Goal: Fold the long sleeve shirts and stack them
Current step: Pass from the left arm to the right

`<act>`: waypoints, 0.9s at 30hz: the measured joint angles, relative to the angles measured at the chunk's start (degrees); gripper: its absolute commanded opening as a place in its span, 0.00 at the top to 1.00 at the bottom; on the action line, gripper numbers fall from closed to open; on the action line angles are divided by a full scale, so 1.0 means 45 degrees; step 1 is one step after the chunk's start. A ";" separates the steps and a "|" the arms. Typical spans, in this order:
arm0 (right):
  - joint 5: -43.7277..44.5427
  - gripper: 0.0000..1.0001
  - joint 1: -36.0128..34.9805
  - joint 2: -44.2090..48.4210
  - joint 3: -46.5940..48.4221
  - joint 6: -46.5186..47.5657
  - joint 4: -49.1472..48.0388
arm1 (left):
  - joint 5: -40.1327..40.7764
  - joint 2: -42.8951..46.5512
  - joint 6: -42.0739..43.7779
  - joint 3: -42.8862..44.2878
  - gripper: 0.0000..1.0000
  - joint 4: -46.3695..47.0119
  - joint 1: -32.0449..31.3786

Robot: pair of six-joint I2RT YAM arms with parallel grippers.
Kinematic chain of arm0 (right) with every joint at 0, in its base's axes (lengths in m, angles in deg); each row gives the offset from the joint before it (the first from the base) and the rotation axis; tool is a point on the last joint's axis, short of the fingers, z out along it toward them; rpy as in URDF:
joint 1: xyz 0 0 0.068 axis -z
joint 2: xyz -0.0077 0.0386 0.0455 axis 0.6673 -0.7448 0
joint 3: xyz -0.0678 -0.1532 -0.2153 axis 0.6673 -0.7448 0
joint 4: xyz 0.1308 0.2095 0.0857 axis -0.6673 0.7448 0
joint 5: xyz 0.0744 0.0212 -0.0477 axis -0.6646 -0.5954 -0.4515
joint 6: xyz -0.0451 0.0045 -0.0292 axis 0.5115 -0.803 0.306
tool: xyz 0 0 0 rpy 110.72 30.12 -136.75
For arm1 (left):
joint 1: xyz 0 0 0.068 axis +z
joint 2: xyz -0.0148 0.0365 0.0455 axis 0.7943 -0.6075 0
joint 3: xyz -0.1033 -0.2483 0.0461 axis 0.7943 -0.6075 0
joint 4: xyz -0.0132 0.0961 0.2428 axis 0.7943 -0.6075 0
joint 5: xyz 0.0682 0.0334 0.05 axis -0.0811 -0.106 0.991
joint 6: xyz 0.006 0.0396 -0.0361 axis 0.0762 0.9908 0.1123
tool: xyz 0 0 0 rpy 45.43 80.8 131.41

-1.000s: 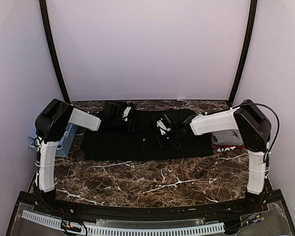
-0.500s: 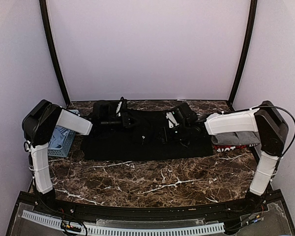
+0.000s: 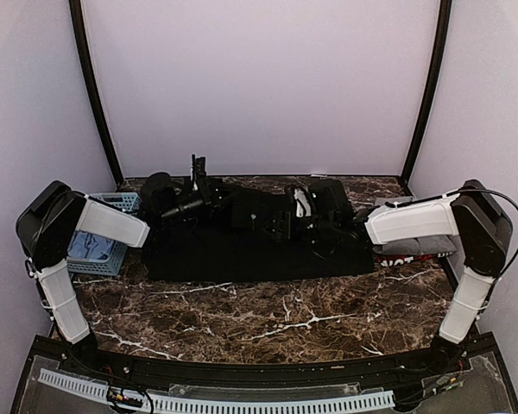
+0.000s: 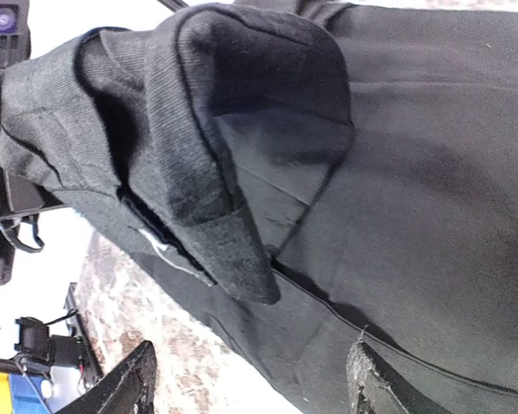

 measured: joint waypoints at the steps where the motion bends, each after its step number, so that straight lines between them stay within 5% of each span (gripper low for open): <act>1: -0.0087 0.26 0.0000 0.0000 -0.0058 -0.0058 -0.0223 | 0.0058 0.0029 -0.0238 -0.0107 1.00 0.0238 -0.0010; 27: -0.2293 0.28 0.0049 -0.0971 0.0029 0.0811 -0.3755 | 0.0476 0.0617 -0.2526 -0.1107 1.00 0.2234 -0.0374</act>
